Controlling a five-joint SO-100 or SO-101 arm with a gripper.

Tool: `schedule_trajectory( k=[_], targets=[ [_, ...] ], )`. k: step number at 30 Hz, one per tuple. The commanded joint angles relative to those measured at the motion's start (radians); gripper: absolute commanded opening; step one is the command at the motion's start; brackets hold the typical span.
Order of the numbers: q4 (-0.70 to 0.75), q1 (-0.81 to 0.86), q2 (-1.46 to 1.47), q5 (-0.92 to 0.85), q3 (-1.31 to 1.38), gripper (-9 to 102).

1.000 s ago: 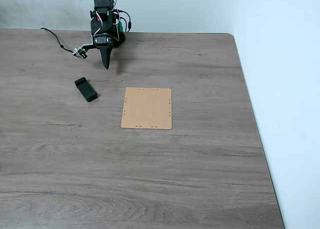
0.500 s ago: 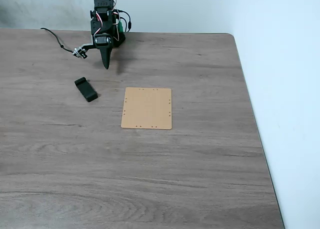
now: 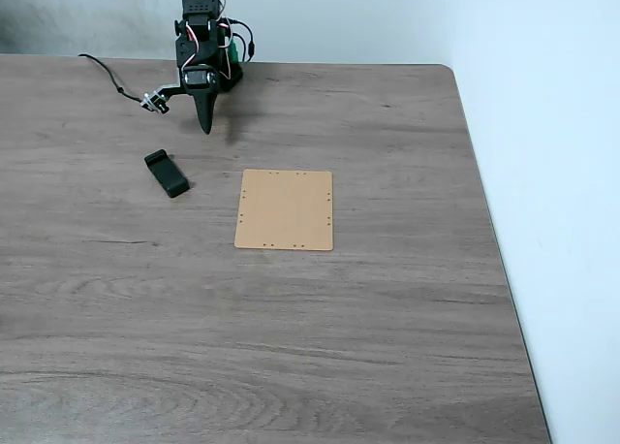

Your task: Grasp a black block and then place it on the board.

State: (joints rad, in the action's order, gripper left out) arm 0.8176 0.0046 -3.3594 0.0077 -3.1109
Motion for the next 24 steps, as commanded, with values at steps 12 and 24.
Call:
schedule_trajectory(
  k=[12, 24],
  targets=[
    [0.015, -0.017, -0.020, -0.015, -0.020, 0],
    [0.015, -0.034, -0.020, -0.041, -0.020, 0]
  ],
)
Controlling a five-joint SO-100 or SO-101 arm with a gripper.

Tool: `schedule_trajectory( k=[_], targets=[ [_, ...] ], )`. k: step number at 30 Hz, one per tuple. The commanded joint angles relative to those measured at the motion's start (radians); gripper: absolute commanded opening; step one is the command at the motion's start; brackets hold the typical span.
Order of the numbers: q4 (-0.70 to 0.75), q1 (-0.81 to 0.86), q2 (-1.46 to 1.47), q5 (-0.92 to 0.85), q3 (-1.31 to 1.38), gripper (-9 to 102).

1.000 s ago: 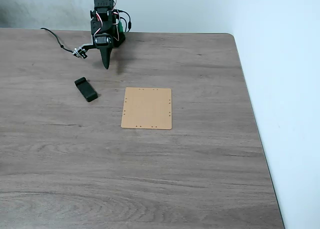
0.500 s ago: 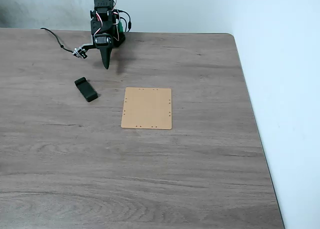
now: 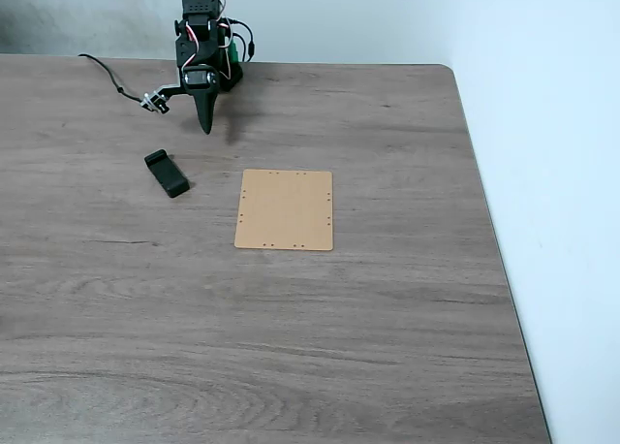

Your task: Grasp a black block and then place it on the board.

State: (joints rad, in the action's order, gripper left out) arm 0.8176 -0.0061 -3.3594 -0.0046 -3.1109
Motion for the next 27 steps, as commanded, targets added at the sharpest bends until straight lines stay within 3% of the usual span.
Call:
schedule_trajectory(
  k=[1, 5, 15, 27],
  targets=[
    [0.015, -0.029, -0.020, -0.035, -0.020, 0],
    [0.015, -0.025, -0.020, -0.020, -0.020, 0],
    [-0.031, 0.034, 0.124, -0.331, 0.100, 0],
    [-0.146, 0.112, 0.508, -0.341, 0.370, 12]
  ],
)
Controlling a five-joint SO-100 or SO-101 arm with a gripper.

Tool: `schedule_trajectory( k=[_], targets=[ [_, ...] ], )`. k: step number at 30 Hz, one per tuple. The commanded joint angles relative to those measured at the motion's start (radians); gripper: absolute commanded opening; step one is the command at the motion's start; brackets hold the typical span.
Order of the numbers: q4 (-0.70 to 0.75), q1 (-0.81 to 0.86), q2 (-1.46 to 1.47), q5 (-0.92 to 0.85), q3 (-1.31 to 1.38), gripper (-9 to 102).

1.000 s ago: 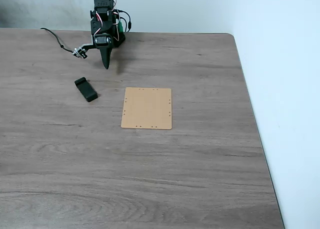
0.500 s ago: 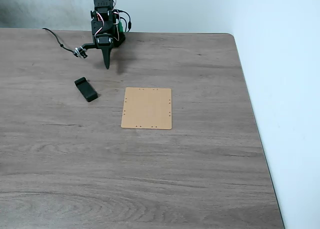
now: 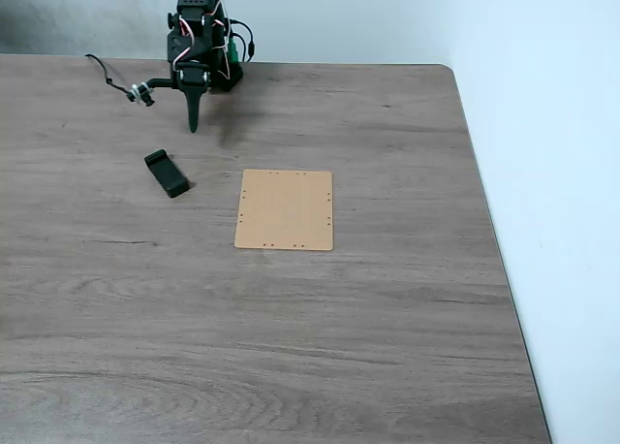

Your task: Grasp a black block and then place it on the board.

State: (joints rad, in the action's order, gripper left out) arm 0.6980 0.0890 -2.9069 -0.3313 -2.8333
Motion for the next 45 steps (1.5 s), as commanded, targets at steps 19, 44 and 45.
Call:
schedule_trajectory(
  k=[19, 44, 45],
  targets=[
    [-0.123, 0.087, 0.785, -0.098, 0.557, 17],
    [-0.132, 0.120, 1.078, -0.192, 0.686, 15],
    [-0.133, 0.120, 1.085, -0.195, 0.686, 15]
  ],
)
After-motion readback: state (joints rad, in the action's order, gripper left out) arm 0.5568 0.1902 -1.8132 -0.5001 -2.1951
